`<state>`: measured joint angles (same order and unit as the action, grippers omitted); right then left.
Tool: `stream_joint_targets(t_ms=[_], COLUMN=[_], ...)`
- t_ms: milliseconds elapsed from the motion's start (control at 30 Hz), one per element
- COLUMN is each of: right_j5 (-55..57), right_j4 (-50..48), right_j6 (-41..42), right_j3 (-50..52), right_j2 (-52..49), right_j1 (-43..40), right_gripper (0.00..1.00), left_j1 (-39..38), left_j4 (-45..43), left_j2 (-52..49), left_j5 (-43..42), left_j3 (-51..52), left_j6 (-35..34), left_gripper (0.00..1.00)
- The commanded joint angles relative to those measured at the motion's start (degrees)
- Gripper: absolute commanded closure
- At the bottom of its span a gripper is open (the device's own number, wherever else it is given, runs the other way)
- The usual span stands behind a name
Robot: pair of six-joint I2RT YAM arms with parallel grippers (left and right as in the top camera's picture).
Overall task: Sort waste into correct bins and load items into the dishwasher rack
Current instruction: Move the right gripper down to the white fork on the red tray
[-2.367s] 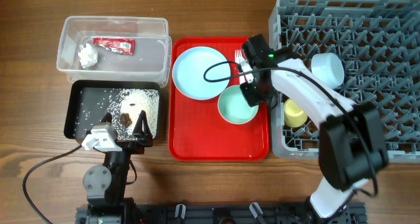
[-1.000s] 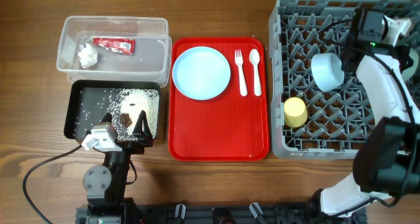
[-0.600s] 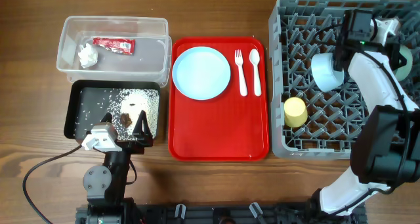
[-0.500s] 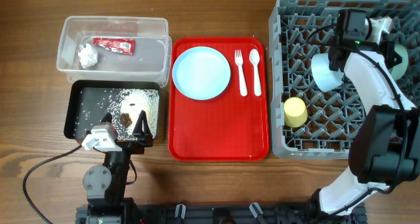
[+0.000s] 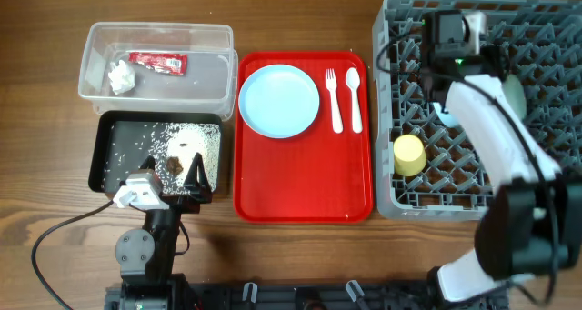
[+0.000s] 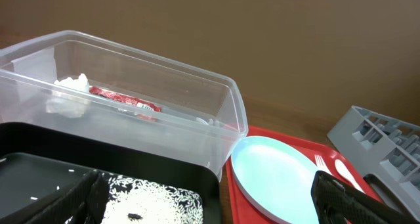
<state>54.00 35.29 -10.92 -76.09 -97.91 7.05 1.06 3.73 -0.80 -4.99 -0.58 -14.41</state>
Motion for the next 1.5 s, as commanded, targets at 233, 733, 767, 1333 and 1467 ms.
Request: stream_joint_targets(t_ms=[233,733,767,1333,1467], right_j5=[-57.83,-45.53,-45.24,-40.46,-40.28], right_j4=[16.7,28.48,29.24,34.27,35.5], right_j6=[18.64,40.11,40.61,48.48,48.57], right_j3=[-0.09,0.11,0.11,9.49,9.46], right_j2=[21.97,8.39,6.88,-1.05,-0.72], right_j1=[23.98,30.14,29.86,22.14,22.12], right_gripper=[0.34,0.96,0.96,0.96,0.96], left_j1=[-0.15,-0.15,-0.15,-0.15,-0.15], left_j4=[0.28,0.26,0.28,0.28,0.28], left_j2=[0.42,0.42,0.42,0.42,0.42], left_j5=[0.13,0.13,0.13,0.11,0.13], left_j3=[0.26,0.26,0.26,0.26,0.26], left_j6=[0.52,0.52,0.52,0.52,0.52], left_gripper=[0.0,0.0,0.0,0.0,0.0])
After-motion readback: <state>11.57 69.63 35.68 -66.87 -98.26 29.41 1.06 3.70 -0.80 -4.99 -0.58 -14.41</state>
